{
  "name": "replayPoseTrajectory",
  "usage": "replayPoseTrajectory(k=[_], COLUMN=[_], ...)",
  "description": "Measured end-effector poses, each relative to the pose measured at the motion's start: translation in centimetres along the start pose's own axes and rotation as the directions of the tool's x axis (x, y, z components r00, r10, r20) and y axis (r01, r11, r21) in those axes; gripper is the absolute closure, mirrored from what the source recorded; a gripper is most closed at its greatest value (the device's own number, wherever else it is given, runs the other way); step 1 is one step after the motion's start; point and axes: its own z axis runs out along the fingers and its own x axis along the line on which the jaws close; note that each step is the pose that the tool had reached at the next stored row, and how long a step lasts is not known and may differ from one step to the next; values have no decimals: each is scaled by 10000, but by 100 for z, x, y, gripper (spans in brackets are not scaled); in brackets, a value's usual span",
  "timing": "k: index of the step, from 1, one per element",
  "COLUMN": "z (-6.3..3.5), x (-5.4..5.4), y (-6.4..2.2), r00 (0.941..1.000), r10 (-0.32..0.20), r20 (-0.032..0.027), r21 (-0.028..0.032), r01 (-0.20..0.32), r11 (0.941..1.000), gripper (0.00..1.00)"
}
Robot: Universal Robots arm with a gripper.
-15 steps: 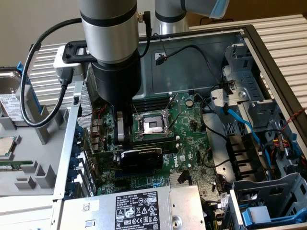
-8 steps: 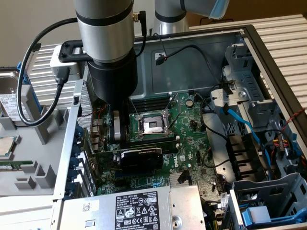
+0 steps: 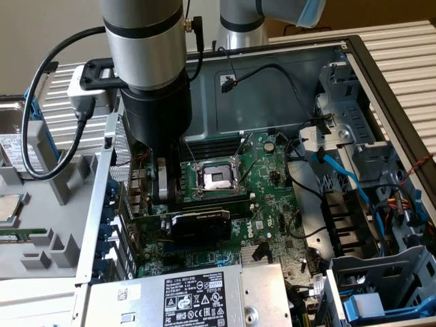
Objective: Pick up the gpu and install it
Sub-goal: 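Press down on the gpu until it lock into place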
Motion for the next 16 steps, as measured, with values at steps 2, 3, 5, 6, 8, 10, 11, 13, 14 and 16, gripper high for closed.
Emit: replayPoseTrajectory(k=[2,3,5,6,8,10,11,13,14,16], z=[4,7,12,14,18,22,24,27,27,29], x=[-5,-9,-17,-20,-23,-25,-25,-25,-25,-26], y=[19,23,29,36,52,63,67,71,71,71], r00=[10000,10000,10000,10000,10000,10000,10000,10000,10000,10000], r10=[0,0,0,0,4,7,9,9,9,10], r20=[0,2,3,2,4,5,5,4,4,6], r21=[24,34,54,65,87,106,115,125,126,129], r01=[0,0,0,0,-4,-7,-9,-9,-9,-10], r11=[10000,10000,10000,10000,10000,9999,9999,9999,9999,9999], gripper=[89,89,89,89,89,89,89,89,89,89])
